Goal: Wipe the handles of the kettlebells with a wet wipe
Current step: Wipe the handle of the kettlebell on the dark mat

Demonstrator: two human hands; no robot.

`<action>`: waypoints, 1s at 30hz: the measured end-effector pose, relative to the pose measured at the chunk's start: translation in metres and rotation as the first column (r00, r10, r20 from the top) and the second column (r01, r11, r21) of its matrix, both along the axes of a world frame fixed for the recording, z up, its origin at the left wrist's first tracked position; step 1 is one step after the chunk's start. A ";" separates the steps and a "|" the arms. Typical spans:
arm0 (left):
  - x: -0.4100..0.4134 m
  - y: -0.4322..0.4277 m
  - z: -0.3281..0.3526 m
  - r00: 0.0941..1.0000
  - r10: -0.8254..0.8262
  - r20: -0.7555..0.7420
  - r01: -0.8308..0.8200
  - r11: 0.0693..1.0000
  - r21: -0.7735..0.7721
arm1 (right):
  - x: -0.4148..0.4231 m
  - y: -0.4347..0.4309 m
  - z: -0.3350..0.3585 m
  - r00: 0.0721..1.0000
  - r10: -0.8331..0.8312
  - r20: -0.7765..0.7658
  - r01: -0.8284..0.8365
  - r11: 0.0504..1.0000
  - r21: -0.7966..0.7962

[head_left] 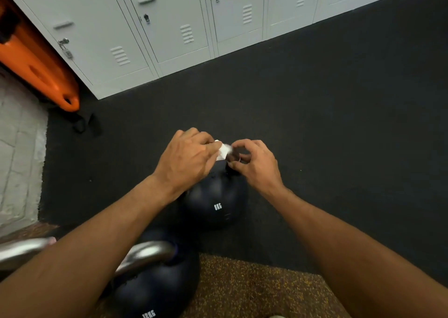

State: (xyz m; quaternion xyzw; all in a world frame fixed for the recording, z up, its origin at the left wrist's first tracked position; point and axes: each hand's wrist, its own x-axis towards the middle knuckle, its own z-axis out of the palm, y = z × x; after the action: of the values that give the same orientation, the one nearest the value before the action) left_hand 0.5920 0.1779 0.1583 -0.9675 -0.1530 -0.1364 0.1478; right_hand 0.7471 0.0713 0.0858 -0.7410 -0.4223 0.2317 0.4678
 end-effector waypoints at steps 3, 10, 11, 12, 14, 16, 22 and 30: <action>0.006 -0.008 -0.001 1.000 0.022 -0.010 -0.022 0.999 -0.036 | -0.001 0.001 0.006 1.000 0.010 0.019 -0.010 1.000 -0.029; 0.029 -0.015 0.015 0.977 0.209 -0.031 -0.206 0.909 -0.364 | 0.003 0.001 0.014 1.000 0.026 -0.013 -0.027 0.994 -0.102; 0.025 -0.012 0.021 0.959 0.283 0.007 -0.248 0.851 -0.463 | 0.003 0.000 0.016 0.999 0.032 -0.036 -0.036 0.993 -0.111; 0.021 -0.008 0.026 0.933 0.358 0.035 -0.284 0.794 -0.538 | 0.003 0.000 0.019 0.998 0.040 -0.056 -0.046 0.992 -0.115; 0.012 -0.004 0.035 0.891 0.450 0.052 -0.322 0.709 -0.628 | 0.002 0.001 0.027 0.997 0.060 -0.052 -0.066 0.989 -0.135; 0.005 -0.002 0.042 0.858 0.507 0.078 -0.303 0.623 -0.721 | -0.002 0.000 0.038 0.996 0.079 -0.029 -0.082 0.988 -0.130; -0.010 0.001 0.057 0.758 0.649 0.059 -0.145 0.257 -0.956 | -0.024 -0.002 0.090 0.966 0.124 -0.229 -0.124 0.992 0.013; -0.037 -0.017 0.086 0.566 0.825 0.008 0.125 -0.076 -0.989 | -0.051 0.011 0.143 0.905 0.174 -0.388 -0.176 0.984 0.031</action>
State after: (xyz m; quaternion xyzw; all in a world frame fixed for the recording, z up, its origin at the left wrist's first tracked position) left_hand 0.5548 0.1609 0.2440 -0.5648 -0.5242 -0.2757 -0.5746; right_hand 0.6966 0.0822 0.2289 -0.6403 -0.3850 0.4163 0.5182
